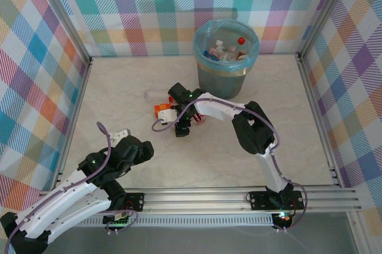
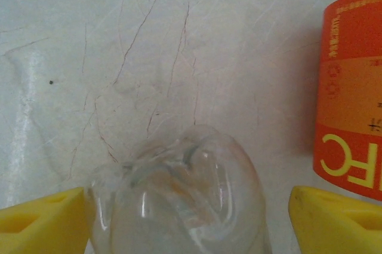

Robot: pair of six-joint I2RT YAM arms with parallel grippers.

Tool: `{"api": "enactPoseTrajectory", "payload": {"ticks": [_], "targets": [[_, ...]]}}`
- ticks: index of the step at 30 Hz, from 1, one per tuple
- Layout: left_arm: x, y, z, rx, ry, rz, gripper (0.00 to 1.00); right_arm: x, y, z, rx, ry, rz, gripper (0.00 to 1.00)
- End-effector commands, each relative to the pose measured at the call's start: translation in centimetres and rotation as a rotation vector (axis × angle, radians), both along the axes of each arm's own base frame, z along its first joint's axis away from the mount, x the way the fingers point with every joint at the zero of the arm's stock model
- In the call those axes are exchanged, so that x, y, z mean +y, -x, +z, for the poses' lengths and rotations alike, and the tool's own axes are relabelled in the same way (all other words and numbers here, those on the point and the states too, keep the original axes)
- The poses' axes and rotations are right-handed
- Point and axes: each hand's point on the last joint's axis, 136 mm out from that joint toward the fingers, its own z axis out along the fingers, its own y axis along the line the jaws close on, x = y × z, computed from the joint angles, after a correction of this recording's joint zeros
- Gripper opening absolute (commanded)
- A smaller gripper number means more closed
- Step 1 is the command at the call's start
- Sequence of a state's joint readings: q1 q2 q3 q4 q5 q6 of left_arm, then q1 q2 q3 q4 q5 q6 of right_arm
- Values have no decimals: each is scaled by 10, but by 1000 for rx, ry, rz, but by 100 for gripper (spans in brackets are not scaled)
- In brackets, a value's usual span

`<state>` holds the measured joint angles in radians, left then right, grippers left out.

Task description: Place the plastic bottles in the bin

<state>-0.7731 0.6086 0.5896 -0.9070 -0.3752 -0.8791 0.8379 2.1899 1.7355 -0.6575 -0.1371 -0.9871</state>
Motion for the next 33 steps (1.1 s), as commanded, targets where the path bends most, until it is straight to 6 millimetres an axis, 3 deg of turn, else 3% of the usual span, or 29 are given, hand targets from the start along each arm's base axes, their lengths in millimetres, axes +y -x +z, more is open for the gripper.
{"api": "enactPoseTrajectory", "payload": {"ticks": [1, 13, 21, 26, 29, 33], "targets": [[1, -2, -1, -2, 13, 20, 100, 5, 2, -3, -8, 7, 36, 84], [3, -2, 1, -11, 9, 27, 100, 4, 7, 3, 6, 6, 27, 70], [6, -2, 10, -29, 9, 36, 100, 7, 11, 34, 10, -37, 3, 58], [6, -10, 36, -92, 23, 40, 100, 11, 15, 89, 8, -140, -44, 55], [3, -18, 64, -163, 37, 24, 100, 14, 21, 139, 1, -248, -76, 54], [-4, -32, 117, -286, 40, -19, 100, 13, 28, 222, -15, -432, -111, 52]]}}
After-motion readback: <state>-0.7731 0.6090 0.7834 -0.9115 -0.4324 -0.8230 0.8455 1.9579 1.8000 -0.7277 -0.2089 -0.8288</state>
